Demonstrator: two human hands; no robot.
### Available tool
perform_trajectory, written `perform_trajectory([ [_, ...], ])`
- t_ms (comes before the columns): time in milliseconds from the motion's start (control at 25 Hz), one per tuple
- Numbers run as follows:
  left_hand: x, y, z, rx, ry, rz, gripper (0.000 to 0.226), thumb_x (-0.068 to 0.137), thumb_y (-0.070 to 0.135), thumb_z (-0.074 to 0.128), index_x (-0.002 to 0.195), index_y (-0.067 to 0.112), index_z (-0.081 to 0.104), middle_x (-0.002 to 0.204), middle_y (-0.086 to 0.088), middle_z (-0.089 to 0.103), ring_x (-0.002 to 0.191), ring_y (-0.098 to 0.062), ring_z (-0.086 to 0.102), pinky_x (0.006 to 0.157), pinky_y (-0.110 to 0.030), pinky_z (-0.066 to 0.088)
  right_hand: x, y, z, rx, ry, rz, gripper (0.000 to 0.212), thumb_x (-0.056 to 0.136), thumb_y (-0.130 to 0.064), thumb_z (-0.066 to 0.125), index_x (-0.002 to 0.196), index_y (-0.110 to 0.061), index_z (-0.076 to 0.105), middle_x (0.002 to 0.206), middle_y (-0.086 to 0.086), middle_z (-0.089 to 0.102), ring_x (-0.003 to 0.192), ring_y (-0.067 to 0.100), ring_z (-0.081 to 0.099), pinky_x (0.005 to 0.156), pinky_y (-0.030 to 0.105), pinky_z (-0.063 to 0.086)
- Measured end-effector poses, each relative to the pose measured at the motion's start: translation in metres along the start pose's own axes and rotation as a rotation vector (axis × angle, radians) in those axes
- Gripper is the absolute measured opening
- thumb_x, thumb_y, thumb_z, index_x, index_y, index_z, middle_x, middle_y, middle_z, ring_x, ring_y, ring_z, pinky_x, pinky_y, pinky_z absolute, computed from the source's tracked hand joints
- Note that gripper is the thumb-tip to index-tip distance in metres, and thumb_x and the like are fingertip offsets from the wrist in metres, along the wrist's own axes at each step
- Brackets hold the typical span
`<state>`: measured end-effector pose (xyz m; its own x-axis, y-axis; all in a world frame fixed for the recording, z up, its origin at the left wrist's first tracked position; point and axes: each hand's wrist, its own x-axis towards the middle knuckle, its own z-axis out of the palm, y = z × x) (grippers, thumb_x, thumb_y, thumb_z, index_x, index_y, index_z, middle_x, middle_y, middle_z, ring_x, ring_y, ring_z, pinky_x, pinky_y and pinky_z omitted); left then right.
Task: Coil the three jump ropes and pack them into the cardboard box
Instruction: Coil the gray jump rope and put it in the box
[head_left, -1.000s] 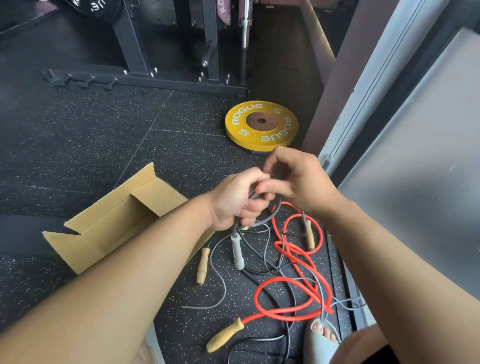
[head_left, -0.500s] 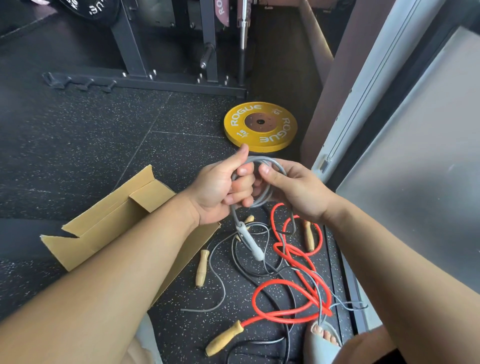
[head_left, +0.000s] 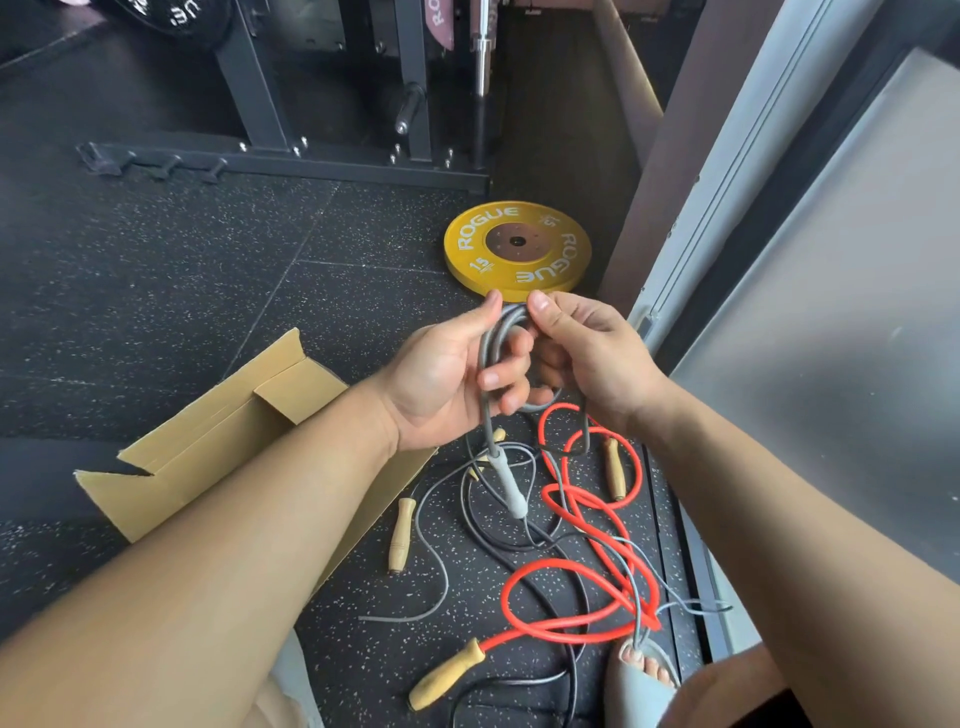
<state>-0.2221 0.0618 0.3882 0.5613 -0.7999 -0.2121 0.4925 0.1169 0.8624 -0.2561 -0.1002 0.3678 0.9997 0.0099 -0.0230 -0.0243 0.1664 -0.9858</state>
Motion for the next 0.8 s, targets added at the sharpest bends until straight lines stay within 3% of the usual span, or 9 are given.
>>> perform_trajectory([
  [80, 0.0, -0.001, 0.001, -0.033, -0.005, 0.021, 0.05, 0.105, 0.046, 0.022, 0.073, 0.017, 0.048, 0.048, 0.005, 0.023, 0.047, -0.016, 0.025, 0.065, -0.031, 0.037, -0.001, -0.001, 0.001, -0.025, 0.019, 0.003, 0.055, 0.095, -0.041, 0.059, 0.097, 0.014, 0.056, 0.054, 0.001, 0.032, 0.051, 0.02, 0.028, 0.053, 0.036, 0.037],
  [200, 0.002, -0.002, 0.008, -0.128, 0.034, 0.07, 0.043, 0.104, 0.042, 0.026, 0.071, 0.02, 0.044, 0.048, 0.008, 0.011, 0.043, -0.014, 0.008, 0.053, -0.029, 0.03, -0.004, 0.001, 0.007, -0.047, 0.05, -0.04, 0.048, 0.094, -0.045, 0.062, 0.097, 0.002, 0.057, 0.062, 0.013, 0.04, 0.056, 0.032, 0.041, 0.056, 0.037, 0.047],
  [240, 0.002, -0.001, 0.01, -0.155, 0.057, 0.085, 0.041, 0.103, 0.04, 0.027, 0.069, 0.021, 0.042, 0.049, 0.007, 0.008, 0.042, -0.014, 0.006, 0.05, -0.03, 0.025, -0.004, 0.001, 0.007, -0.109, 0.083, -0.061, 0.036, 0.097, -0.042, 0.059, 0.095, -0.006, 0.059, 0.065, 0.013, 0.048, 0.057, 0.031, 0.049, 0.057, 0.038, 0.05],
  [320, 0.0, 0.004, 0.01, -0.204, 0.105, 0.121, 0.037, 0.1, 0.035, 0.029, 0.066, 0.022, 0.038, 0.05, 0.006, 0.006, 0.042, -0.014, 0.003, 0.051, -0.032, 0.017, -0.005, 0.003, 0.001, -0.324, 0.133, -0.106, 0.023, 0.107, -0.035, 0.048, 0.099, -0.022, 0.065, 0.075, -0.001, 0.061, 0.064, 0.019, 0.06, 0.059, 0.039, 0.054],
  [480, -0.003, 0.014, 0.001, -0.265, 0.186, 0.216, 0.031, 0.095, 0.027, 0.024, 0.067, 0.022, 0.036, 0.052, 0.006, 0.007, 0.044, -0.014, 0.003, 0.052, -0.032, 0.015, -0.009, 0.016, -0.009, -0.54, 0.015, -0.043, 0.03, 0.109, -0.035, 0.037, 0.125, -0.029, 0.062, 0.085, 0.003, 0.064, 0.069, 0.015, 0.065, 0.068, 0.036, 0.055],
  [600, -0.002, 0.015, -0.004, -0.238, 0.213, 0.291, 0.031, 0.097, 0.025, 0.024, 0.069, 0.021, 0.038, 0.051, 0.006, 0.012, 0.044, -0.013, 0.007, 0.053, -0.031, 0.017, -0.01, 0.016, -0.006, -0.773, -0.022, -0.027, 0.026, 0.111, -0.027, 0.036, 0.122, -0.025, 0.059, 0.078, -0.001, 0.053, 0.059, 0.0, 0.054, 0.064, 0.021, 0.046],
  [720, 0.002, 0.015, -0.005, -0.18, 0.217, 0.355, 0.028, 0.098, 0.023, 0.024, 0.075, 0.019, 0.039, 0.052, 0.005, 0.025, 0.045, -0.012, 0.018, 0.055, -0.031, 0.022, -0.008, 0.015, 0.001, -1.164, -0.063, -0.086, 0.026, 0.107, -0.021, 0.033, 0.126, -0.012, 0.048, 0.071, -0.006, 0.048, 0.061, 0.014, 0.045, 0.068, 0.032, 0.035],
  [800, 0.005, 0.015, -0.006, -0.089, 0.24, 0.394, 0.027, 0.1, 0.021, 0.024, 0.078, 0.018, 0.039, 0.055, 0.003, 0.034, 0.049, -0.014, 0.027, 0.056, -0.03, 0.026, -0.009, 0.017, 0.013, -1.319, -0.041, -0.158, 0.023, 0.104, -0.018, 0.034, 0.126, -0.011, 0.036, 0.066, -0.005, 0.046, 0.057, 0.024, 0.042, 0.062, 0.037, 0.032],
])
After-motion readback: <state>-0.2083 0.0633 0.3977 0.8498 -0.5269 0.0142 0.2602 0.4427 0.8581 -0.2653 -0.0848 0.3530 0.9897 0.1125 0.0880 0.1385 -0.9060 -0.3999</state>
